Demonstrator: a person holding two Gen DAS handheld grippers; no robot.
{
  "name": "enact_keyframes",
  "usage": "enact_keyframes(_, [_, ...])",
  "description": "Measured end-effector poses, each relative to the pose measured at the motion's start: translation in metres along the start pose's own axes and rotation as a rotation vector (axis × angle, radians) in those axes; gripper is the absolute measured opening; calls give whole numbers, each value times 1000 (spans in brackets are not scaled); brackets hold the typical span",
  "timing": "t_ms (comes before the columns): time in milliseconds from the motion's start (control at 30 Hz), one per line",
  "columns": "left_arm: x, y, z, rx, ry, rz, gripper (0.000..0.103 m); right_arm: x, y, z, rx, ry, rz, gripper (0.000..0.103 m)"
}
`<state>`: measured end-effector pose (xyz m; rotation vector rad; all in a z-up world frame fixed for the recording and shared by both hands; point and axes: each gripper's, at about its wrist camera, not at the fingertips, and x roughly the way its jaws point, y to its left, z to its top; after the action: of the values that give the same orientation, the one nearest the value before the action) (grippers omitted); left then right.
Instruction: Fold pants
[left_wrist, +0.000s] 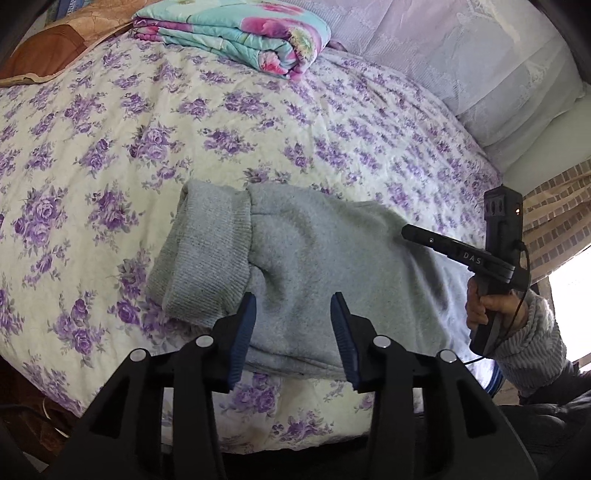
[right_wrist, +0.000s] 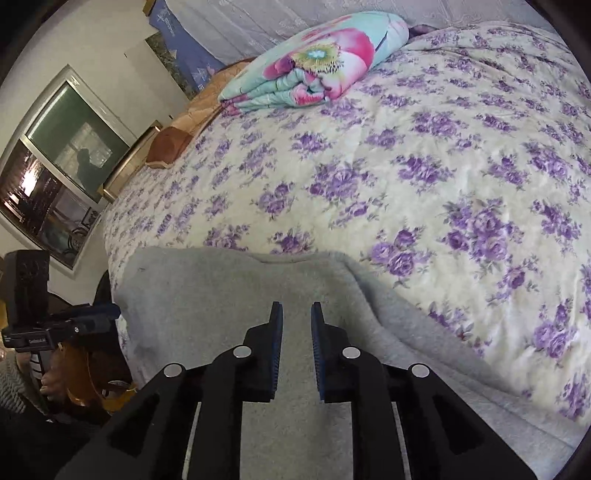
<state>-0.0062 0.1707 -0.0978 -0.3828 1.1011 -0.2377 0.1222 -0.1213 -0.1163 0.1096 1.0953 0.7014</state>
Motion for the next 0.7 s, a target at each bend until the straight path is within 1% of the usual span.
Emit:
enact_keyframes(33, [11,4,-1,9,21,7,41,15,-5,-3,27,26,-23,11])
enact_keyframes(67, [19,8,-2,10,35,-1,36,31,-14,-7,64,51,-54,4])
enact_keyframes(100, [26,11,-3,9,45,3,30,41,-23,-10,101,55,-56,0])
enact_keyframes(167, [29,14,-3,2,35,15,25,38,-33,-13,180,21,-24,0])
enact_keyframes(200, [27,15,-3,-9,36,8,25,29,-33,-15,211,-4,-21,0])
enact_keyframes(233, [24,16,-3,-19,32,0,25,17,-29,-17,219,-40,-20,6])
enact_keyframes(300, [16,13,-4,-17,18,-12,25,-17,-21,-25,208,-124,-13,5])
enact_keyframes(367, [6,6,-6,7,-5,-31,28,-50,-22,-39,238,-189,-31,6])
enact_keyframes(467, [-1,-11,-8,71,-26,-113,28,-104,-38,-78,357,-298,-97,6])
enact_keyframes(567, [7,-40,-9,158,-4,-171,32,-156,-54,-134,489,-413,-180,7])
enact_keyframes(600, [13,-50,-10,184,9,-175,33,-171,-61,-155,532,-444,-211,9])
enact_keyframes(633, [20,-61,-11,207,26,-178,33,-183,-69,-174,571,-467,-243,16])
enact_keyframes(667, [27,-71,-12,225,44,-178,33,-192,-78,-189,610,-486,-273,27])
enact_keyframes(700, [33,-81,-14,237,58,-181,34,-201,-90,-205,656,-501,-304,31])
